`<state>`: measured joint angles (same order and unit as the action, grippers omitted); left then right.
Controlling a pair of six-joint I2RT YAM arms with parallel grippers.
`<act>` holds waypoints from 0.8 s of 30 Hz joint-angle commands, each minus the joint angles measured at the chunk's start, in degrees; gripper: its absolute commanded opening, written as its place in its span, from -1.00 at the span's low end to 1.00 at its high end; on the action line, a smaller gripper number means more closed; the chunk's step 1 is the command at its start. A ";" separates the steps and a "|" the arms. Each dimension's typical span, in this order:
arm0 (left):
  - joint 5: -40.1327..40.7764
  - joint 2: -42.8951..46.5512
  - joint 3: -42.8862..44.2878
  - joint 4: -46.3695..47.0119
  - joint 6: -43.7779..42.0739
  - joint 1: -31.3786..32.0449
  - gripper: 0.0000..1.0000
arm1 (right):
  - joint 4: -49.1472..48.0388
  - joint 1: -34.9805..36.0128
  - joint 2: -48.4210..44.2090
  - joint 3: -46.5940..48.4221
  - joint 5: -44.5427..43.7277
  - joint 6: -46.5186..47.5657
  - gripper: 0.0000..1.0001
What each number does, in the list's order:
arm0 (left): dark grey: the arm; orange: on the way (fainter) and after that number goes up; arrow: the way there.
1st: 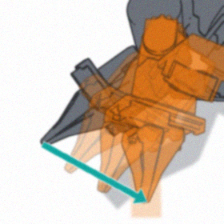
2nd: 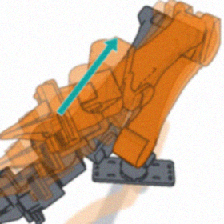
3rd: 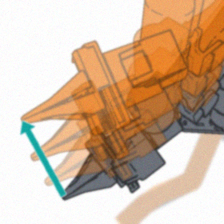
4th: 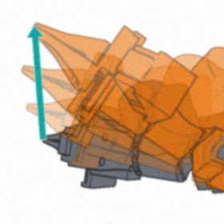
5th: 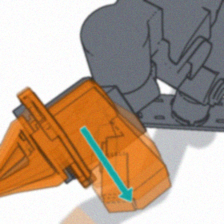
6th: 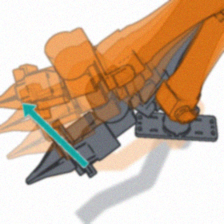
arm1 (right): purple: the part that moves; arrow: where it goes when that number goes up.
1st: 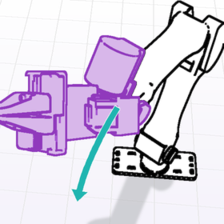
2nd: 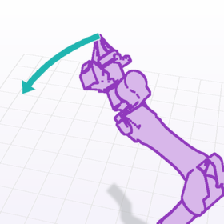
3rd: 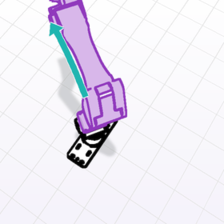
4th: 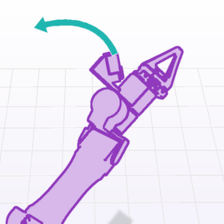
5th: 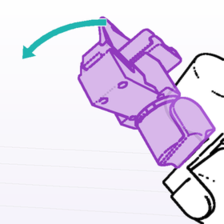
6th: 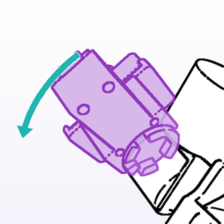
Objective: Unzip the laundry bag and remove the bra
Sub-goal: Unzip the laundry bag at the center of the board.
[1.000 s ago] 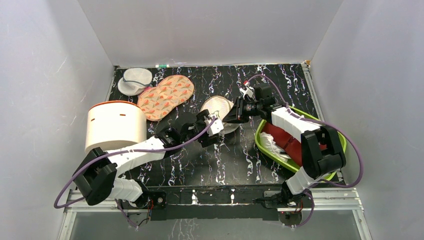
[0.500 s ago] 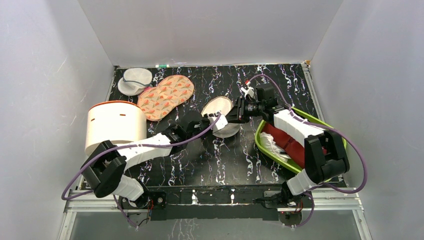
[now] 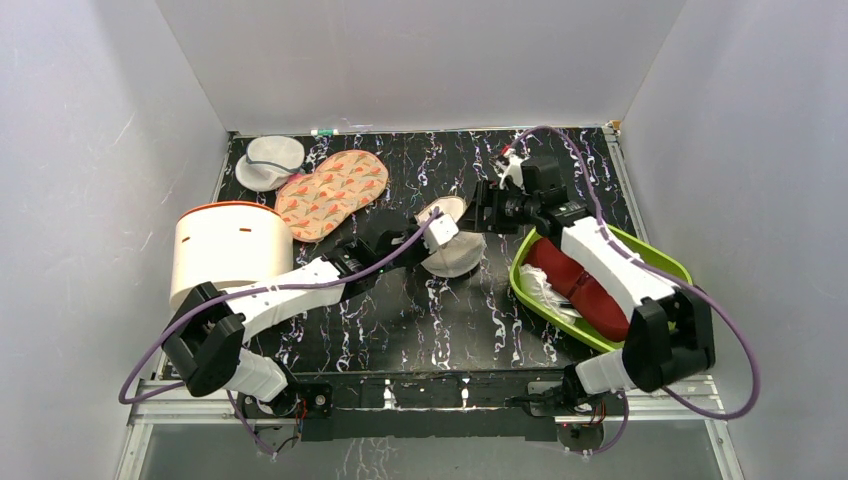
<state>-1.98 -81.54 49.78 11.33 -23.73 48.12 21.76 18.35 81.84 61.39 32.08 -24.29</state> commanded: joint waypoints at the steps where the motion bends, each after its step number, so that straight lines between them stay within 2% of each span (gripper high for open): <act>1: -1.61 2.11 4.34 -1.56 4.99 0.13 -1.00 | 1.84 -0.07 -7.93 0.65 -17.04 7.57 0.50; 3: -1.45 1.77 4.69 -1.95 5.51 0.13 -1.00 | -0.93 -0.07 -11.47 -1.71 -20.96 7.66 0.61; 5: -0.53 1.40 5.10 -2.02 6.44 0.06 -1.00 | -4.55 -0.07 -14.33 -4.82 -22.98 7.31 0.90; 6: -0.15 1.17 5.33 -2.16 7.00 0.05 -1.00 | -6.41 -0.07 -15.17 -6.22 -23.59 6.58 0.95; 13: -0.47 -1.33 9.33 -6.49 11.07 -0.34 -1.00 | -5.68 -0.34 -16.61 -6.73 -17.16 11.86 0.91; 17: -1.77 -1.97 11.63 -8.67 13.91 -1.72 -1.00 | -17.31 0.03 -22.56 -14.26 -13.55 13.04 0.90; 20: -3.36 -2.37 13.15 -9.97 15.89 -3.22 -1.00 | -32.38 2.26 -26.85 -22.91 -10.84 13.89 0.84; 22: -4.15 -2.76 14.12 -10.94 16.68 -3.91 -1.00 | -40.83 5.28 -27.72 -27.13 -13.04 17.41 0.83; 24: -4.34 -3.37 14.81 -11.68 17.18 -4.29 -1.00 | -42.09 8.44 -25.99 -27.28 -12.09 25.78 0.81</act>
<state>-4.08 -84.47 61.08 1.15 -9.43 44.93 -2.81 21.65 55.11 35.59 18.06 -10.31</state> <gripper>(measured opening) 0.046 0.916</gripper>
